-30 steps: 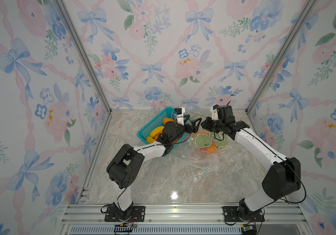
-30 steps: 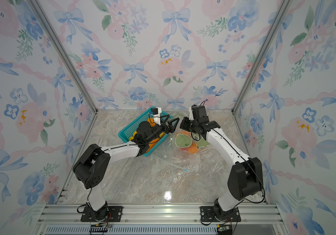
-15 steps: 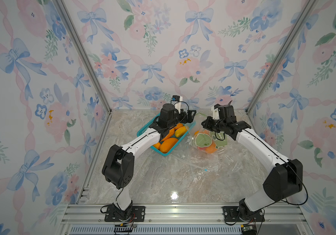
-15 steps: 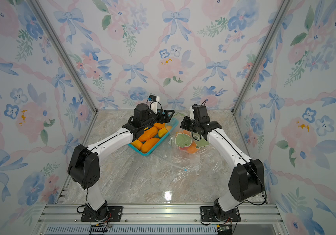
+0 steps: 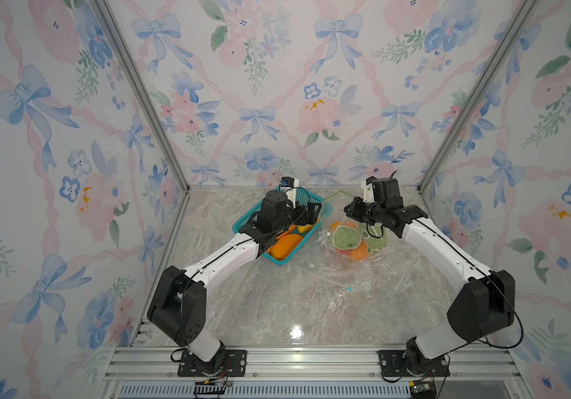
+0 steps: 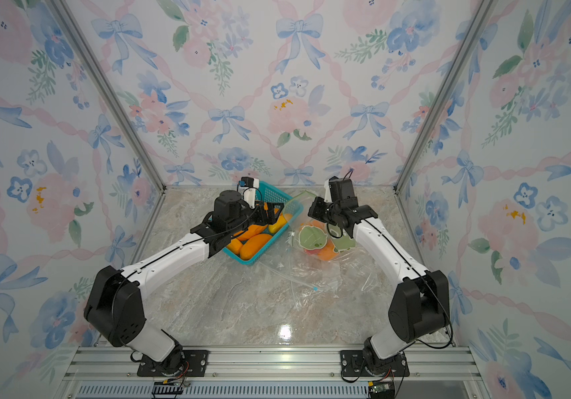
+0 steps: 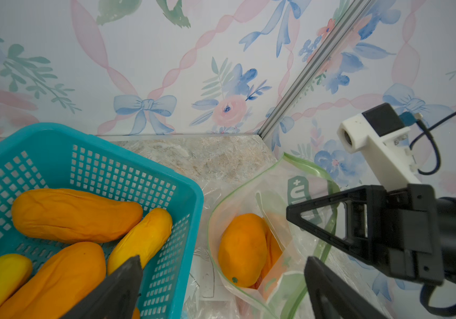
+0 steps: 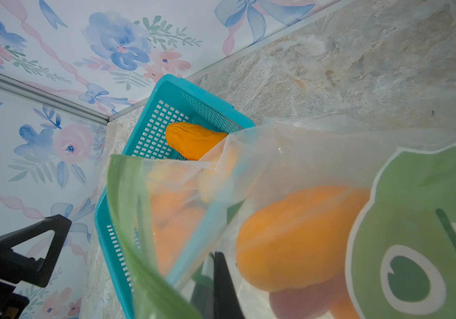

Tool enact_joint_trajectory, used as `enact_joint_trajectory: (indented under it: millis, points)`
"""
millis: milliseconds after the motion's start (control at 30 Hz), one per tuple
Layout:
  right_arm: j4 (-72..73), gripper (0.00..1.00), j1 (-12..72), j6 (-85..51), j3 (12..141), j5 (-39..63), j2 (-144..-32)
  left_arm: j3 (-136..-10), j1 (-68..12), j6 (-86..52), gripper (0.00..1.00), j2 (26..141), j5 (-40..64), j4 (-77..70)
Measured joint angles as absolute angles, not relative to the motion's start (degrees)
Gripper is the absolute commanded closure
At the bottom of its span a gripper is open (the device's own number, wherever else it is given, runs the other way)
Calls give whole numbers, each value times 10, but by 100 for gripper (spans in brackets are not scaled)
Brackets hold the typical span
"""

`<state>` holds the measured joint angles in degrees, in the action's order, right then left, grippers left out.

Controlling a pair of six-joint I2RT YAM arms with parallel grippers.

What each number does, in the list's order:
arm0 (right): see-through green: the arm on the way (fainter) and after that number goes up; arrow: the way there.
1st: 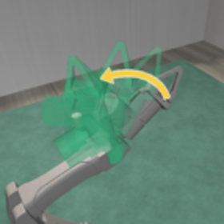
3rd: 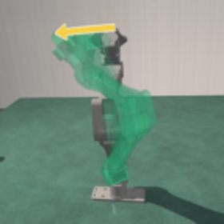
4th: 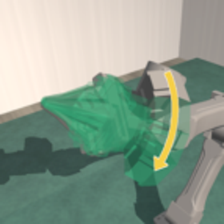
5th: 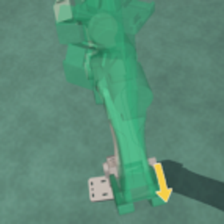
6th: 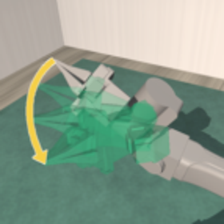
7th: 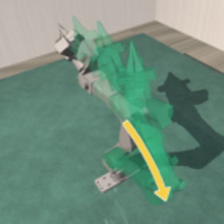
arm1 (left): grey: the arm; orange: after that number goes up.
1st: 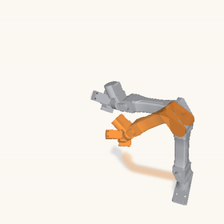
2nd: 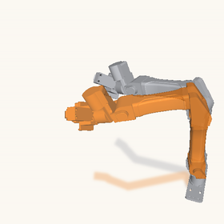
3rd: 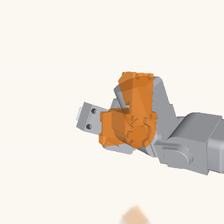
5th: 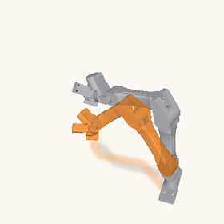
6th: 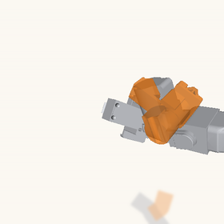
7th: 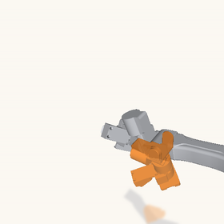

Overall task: Place the mango in a zip-top bag and seal the zipper
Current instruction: Adjust the zipper food storage bag in the zipper food storage bag.

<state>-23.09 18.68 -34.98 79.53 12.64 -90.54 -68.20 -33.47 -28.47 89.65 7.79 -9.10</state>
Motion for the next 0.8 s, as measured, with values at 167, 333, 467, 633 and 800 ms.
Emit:
enact_joint_trajectory:
  millis: [167, 333, 467, 633, 800]
  points:
    - [-231, 100, 187, -350, 795, 126, -905, -649, -375, -283, 7, 885, 96, -90]
    - [-231, 99, 187, -357, 795, 126, -905, -610, -386, -288, 7, 868, 112, -88]
    - [-230, 100, 187, -365, 795, 126, -905, -588, -388, -287, 7, 861, 119, -89]
    - [-230, 100, 187, -369, 795, 126, -905, -564, -427, -233, 7, 860, 64, -87]
    - [-229, 99, 187, -371, 795, 126, -905, -562, -482, -153, 9, 859, -35, -87]
